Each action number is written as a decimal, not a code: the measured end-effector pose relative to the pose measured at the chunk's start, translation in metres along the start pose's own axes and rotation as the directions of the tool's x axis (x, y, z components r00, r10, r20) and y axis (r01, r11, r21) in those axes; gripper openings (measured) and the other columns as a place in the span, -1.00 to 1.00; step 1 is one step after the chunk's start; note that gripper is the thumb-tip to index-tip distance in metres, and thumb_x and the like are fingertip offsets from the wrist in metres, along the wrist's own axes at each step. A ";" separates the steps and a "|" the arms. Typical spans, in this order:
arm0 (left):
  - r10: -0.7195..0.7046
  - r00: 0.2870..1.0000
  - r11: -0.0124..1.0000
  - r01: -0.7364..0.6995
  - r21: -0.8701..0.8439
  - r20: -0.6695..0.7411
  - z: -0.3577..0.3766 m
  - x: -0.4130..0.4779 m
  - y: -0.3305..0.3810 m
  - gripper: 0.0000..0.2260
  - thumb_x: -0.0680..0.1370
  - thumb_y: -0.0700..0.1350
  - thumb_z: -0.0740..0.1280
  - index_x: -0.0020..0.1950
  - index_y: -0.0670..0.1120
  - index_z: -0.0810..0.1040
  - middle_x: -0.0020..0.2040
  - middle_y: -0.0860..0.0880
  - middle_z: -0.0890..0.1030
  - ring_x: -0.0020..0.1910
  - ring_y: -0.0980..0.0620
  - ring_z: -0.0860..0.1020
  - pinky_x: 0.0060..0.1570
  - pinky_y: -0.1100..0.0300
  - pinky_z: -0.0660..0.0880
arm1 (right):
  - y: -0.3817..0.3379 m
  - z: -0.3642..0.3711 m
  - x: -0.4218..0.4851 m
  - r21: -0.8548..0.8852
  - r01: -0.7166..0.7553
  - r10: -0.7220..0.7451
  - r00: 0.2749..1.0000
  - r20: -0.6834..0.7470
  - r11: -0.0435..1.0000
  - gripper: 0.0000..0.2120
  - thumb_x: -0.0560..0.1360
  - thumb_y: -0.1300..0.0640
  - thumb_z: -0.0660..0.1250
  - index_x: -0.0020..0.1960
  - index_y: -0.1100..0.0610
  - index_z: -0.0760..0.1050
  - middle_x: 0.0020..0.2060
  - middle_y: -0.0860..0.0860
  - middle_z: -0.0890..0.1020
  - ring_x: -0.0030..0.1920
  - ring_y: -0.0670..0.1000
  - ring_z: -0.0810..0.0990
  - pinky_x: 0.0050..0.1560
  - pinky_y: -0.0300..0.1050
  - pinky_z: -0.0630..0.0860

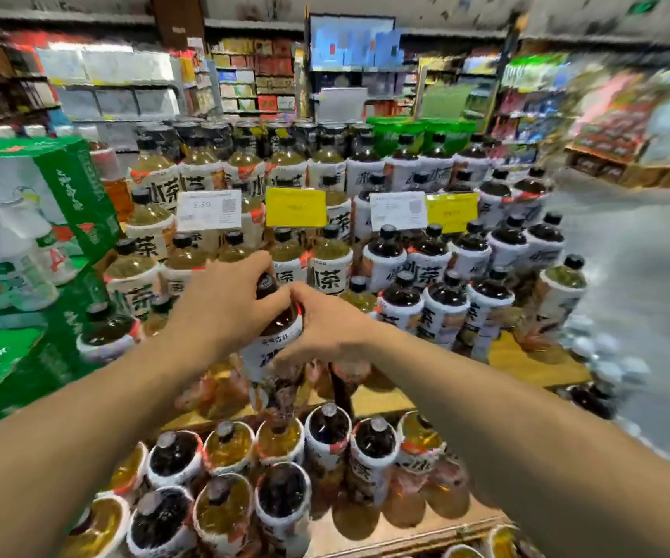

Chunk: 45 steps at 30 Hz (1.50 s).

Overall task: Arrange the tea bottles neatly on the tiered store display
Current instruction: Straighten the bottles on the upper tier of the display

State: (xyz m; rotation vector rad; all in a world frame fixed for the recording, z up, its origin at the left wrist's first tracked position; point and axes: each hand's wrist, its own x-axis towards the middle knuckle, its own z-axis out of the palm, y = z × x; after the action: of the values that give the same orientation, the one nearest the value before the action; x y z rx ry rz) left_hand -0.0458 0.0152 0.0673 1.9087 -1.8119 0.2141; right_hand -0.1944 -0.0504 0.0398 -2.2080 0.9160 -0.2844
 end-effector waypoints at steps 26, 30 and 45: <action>0.269 0.929 0.950 -0.212 -0.230 0.254 0.240 0.144 0.370 -0.62 0.59 -0.12 0.34 0.39 0.09 0.41 0.16 -0.08 0.55 0.13 -0.14 0.54 0.02 0.00 0.48 | 0.329 -0.194 -0.159 0.274 -0.473 0.541 0.647 -0.537 0.837 -0.29 0.22 -0.14 0.56 0.24 -0.05 0.29 0.02 0.00 0.61 0.01 0.12 0.59 -0.01 0.09 0.62; 0.235 0.937 0.970 -0.208 -0.128 0.257 0.258 0.156 0.370 -0.62 0.59 -0.17 0.33 0.38 0.04 0.41 0.15 -0.06 0.55 0.12 -0.13 0.54 -0.09 0.09 0.39 | 0.347 -0.194 -0.135 0.244 -0.472 0.524 0.665 -0.532 0.847 -0.45 0.41 0.10 0.47 0.30 0.05 0.29 0.11 0.06 0.54 0.09 0.15 0.57 0.04 0.08 0.59; 0.079 0.970 0.996 -0.068 -0.055 0.228 0.293 0.177 0.365 -0.70 0.58 -0.19 0.32 0.31 -0.06 0.45 0.10 -0.13 0.54 0.02 -0.17 0.54 -0.11 -0.06 0.50 | 0.373 -0.215 -0.126 0.374 -0.340 0.502 0.487 -0.715 0.863 -0.62 0.47 0.15 0.44 0.14 0.03 0.30 0.14 0.00 0.37 -0.11 -0.07 0.43 -0.23 -0.27 0.35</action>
State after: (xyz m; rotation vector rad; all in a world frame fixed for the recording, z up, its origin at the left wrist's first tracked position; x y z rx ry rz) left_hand -0.4462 -0.2726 -0.0197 1.9008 -2.0209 -0.0262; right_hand -0.5782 -0.2620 -0.0564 -1.5343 1.8013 -1.1347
